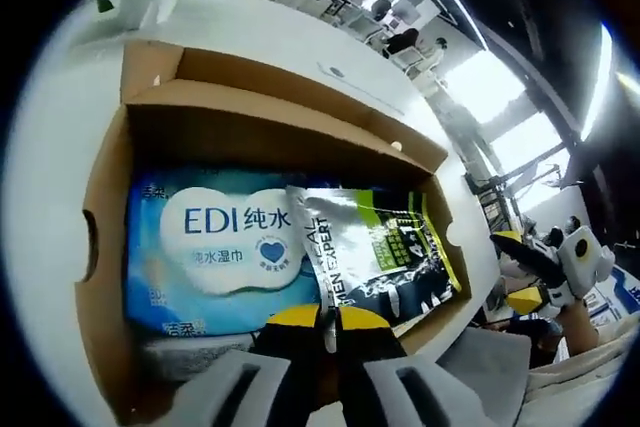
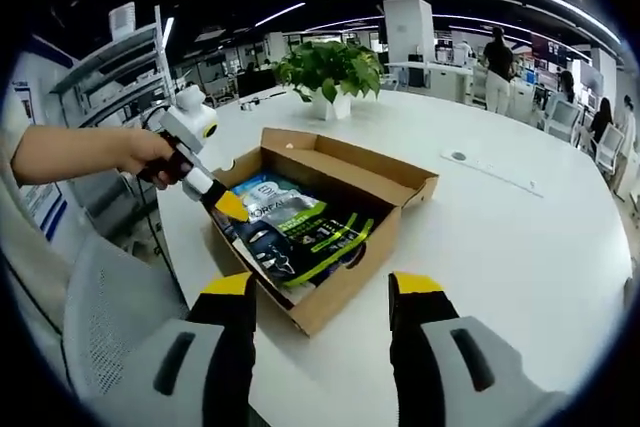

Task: Operate the shoe box by opening the lid, removing the specified soft item, and placing it in the target area until the item is outside and the box remains undamaged.

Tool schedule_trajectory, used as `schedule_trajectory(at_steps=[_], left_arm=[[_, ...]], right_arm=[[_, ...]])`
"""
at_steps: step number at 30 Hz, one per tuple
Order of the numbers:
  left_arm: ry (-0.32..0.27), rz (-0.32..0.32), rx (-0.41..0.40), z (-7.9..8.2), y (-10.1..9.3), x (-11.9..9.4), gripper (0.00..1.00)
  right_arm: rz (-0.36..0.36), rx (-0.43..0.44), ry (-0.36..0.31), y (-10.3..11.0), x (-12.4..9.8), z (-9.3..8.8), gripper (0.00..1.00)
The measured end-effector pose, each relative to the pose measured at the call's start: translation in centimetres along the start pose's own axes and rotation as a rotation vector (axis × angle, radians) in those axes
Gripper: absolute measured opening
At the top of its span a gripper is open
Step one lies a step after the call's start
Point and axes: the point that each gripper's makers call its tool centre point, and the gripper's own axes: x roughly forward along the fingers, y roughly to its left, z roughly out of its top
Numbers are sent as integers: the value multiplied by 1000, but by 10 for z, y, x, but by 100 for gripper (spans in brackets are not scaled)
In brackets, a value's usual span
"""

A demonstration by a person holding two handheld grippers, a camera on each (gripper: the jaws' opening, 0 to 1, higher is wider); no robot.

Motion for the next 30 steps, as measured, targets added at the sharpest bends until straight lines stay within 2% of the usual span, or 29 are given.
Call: schedule_trajectory(at_steps=[12, 24, 30], left_arm=[[-59, -1, 64, 6, 1, -10, 0], [-126, 2, 131, 12, 7, -27, 0], [-149, 21, 140, 14, 12, -35, 0]], right_arm=[[43, 8, 6, 13, 14, 3, 48], [80, -22, 31, 17, 45, 12, 46], [102, -36, 54, 19, 58, 16, 43]])
